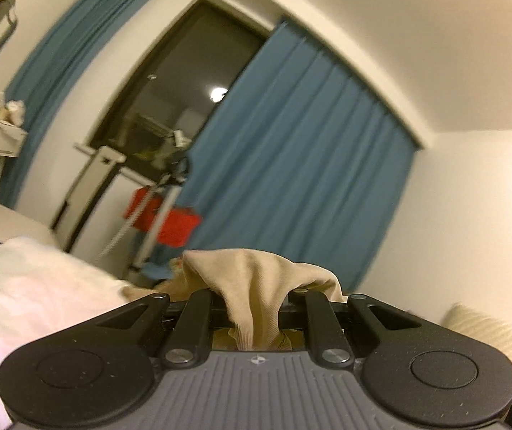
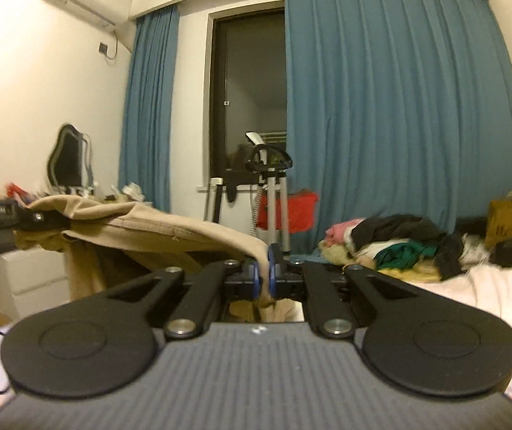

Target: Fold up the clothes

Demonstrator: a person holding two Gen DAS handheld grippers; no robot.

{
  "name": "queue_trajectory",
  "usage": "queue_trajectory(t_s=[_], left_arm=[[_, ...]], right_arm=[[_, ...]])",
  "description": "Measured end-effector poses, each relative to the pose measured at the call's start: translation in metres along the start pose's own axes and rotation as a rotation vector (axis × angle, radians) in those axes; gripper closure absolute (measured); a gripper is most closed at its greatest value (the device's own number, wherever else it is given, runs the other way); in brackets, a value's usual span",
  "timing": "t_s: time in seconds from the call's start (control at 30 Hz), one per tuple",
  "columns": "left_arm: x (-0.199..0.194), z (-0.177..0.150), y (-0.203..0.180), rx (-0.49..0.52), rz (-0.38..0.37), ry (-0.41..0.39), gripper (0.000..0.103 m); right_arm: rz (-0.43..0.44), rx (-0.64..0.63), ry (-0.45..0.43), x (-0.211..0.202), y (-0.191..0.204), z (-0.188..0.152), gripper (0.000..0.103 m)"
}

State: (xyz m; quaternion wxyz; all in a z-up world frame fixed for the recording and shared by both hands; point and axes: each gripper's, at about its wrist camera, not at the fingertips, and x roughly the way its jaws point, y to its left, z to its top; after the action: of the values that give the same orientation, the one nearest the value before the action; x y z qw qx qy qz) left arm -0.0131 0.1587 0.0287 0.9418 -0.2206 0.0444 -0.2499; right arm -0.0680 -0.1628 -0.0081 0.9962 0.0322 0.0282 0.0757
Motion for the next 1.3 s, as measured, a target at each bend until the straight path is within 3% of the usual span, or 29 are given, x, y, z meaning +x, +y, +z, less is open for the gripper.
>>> queue_trajectory(t_s=[0.07, 0.17, 0.3, 0.37, 0.4, 0.43, 0.47, 0.5, 0.53, 0.67, 0.77, 0.83, 0.9, 1.07, 1.2, 1.23, 1.3], left_arm=[[0.000, -0.001, -0.004, 0.013, -0.010, 0.021, 0.089], [0.029, -0.013, 0.001, 0.032, 0.052, 0.123, 0.089], [0.093, -0.033, 0.028, 0.020, 0.161, 0.306, 0.088], [0.124, -0.043, 0.042, 0.033, 0.208, 0.359, 0.086], [0.140, -0.049, 0.049, 0.040, 0.231, 0.385, 0.085], [0.155, -0.054, 0.055, 0.047, 0.255, 0.412, 0.079], [0.169, -0.060, 0.063, 0.054, 0.279, 0.431, 0.071], [0.179, -0.065, 0.070, 0.055, 0.305, 0.440, 0.067], [0.183, -0.069, 0.075, 0.049, 0.324, 0.443, 0.061], [0.185, -0.066, 0.078, 0.064, 0.393, 0.433, 0.032], [0.174, -0.055, 0.058, 0.184, 0.387, 0.375, 0.024], [0.164, -0.049, 0.044, 0.271, 0.373, 0.331, 0.024], [0.169, -0.056, 0.031, 0.358, 0.337, 0.340, 0.024], [0.220, -0.106, 0.014, 0.603, 0.247, 0.476, 0.036], [0.256, -0.151, 0.015, 0.799, 0.276, 0.534, 0.037], [0.260, -0.161, 0.018, 0.843, 0.288, 0.537, 0.039], [0.263, -0.173, 0.021, 0.907, 0.293, 0.539, 0.056]], right_arm=[[0.016, 0.060, 0.057, 0.006, -0.012, -0.003, 0.094], [0.020, 0.135, 0.223, 0.038, -0.027, -0.019, 0.094], [0.022, 0.235, 0.430, 0.093, -0.049, -0.048, 0.092], [0.009, 0.246, 0.496, 0.120, -0.055, -0.060, 0.089], [0.001, 0.272, 0.503, 0.128, -0.060, -0.065, 0.081], [-0.004, 0.302, 0.507, 0.135, -0.065, -0.070, 0.055], [-0.003, 0.348, 0.496, 0.137, -0.072, -0.076, 0.037], [-0.009, 0.385, 0.472, 0.135, -0.078, -0.079, 0.006], [-0.015, 0.423, 0.447, 0.132, -0.084, -0.083, 0.004], [-0.037, 0.461, 0.351, 0.117, -0.087, -0.078, 0.003], [-0.092, 0.334, 0.320, 0.113, -0.067, -0.070, 0.003], [-0.078, 0.213, 0.293, 0.112, -0.050, -0.070, 0.003], [-0.080, 0.141, 0.285, 0.116, -0.037, -0.074, 0.004], [-0.077, 0.178, 0.374, 0.133, -0.032, -0.089, 0.004], [-0.094, 0.179, 0.420, 0.137, -0.034, -0.103, 0.004], [-0.097, 0.174, 0.424, 0.139, -0.034, -0.105, 0.004], [-0.105, 0.164, 0.430, 0.144, -0.035, -0.110, 0.004]])
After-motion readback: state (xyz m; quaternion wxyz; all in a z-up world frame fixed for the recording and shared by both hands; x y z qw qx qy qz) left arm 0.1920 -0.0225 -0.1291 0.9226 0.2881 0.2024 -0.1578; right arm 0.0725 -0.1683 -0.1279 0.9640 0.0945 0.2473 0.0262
